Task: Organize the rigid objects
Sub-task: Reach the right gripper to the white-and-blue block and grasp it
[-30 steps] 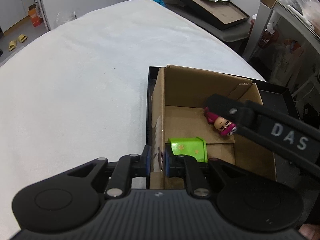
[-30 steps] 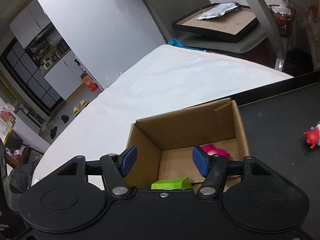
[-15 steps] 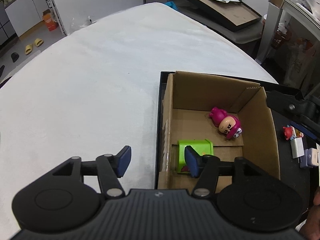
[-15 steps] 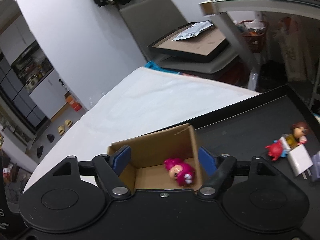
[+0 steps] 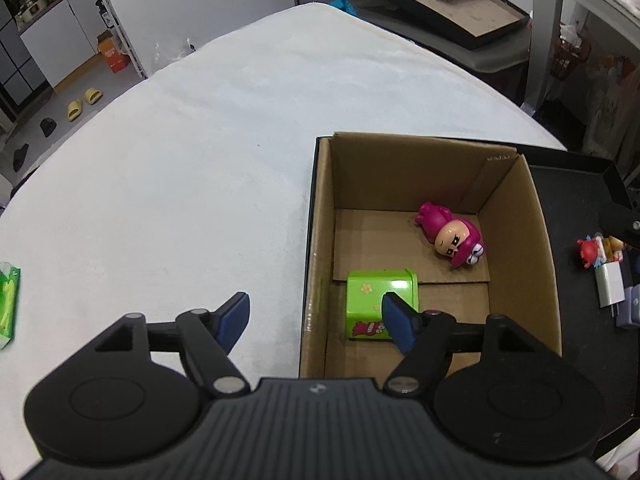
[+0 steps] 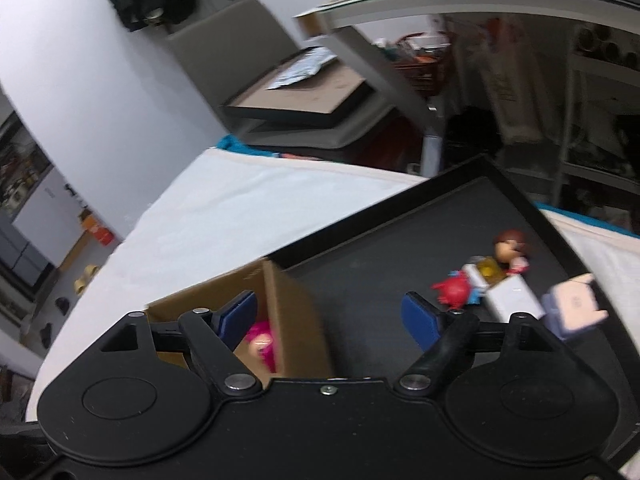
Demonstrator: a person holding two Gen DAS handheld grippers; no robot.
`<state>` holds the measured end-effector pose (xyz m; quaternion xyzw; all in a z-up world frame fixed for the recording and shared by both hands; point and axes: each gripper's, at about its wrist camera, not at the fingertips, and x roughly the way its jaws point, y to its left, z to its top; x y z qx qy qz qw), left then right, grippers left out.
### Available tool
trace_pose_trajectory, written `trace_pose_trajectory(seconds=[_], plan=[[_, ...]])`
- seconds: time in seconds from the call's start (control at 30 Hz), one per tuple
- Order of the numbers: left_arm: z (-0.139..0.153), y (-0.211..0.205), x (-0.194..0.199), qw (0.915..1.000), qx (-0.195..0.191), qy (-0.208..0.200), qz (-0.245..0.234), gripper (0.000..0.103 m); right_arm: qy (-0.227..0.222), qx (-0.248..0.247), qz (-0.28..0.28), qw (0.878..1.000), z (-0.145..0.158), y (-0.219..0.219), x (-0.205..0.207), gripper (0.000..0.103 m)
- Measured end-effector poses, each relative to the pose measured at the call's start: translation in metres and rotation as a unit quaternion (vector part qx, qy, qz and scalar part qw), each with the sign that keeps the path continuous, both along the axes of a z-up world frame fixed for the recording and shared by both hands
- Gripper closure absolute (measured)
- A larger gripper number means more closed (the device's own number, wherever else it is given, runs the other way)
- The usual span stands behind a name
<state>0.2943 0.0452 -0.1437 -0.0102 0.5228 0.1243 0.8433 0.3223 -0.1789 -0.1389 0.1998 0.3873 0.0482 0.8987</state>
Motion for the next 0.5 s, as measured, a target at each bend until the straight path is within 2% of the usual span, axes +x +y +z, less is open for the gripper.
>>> trace_pose_trajectory(seconds=[0.17,0.27,0.37,0.5], plan=[[-0.003,-0.011,0.0,0.9998,0.016,0.009,0.003,0.031,0.022,-0.029,-0.028,0.999,-0.009,-0.021,0.002,0.019],[-0.005,-0.016,-0.001,0.9995,0.024,0.019,0.006,0.031,0.038,-0.063,-0.047,0.996,-0.021,-0.034,-0.001,0.019],[-0.006,-0.021,-0.003,0.9993,0.027,0.024,0.008,0.031,0.053,-0.058,-0.062,0.995,-0.027,-0.048,0.001,0.019],[-0.005,-0.027,-0.005,0.9989,0.034,0.029,0.009,0.031,0.073,-0.078,-0.076,0.991,-0.039,-0.058,0.004,0.019]])
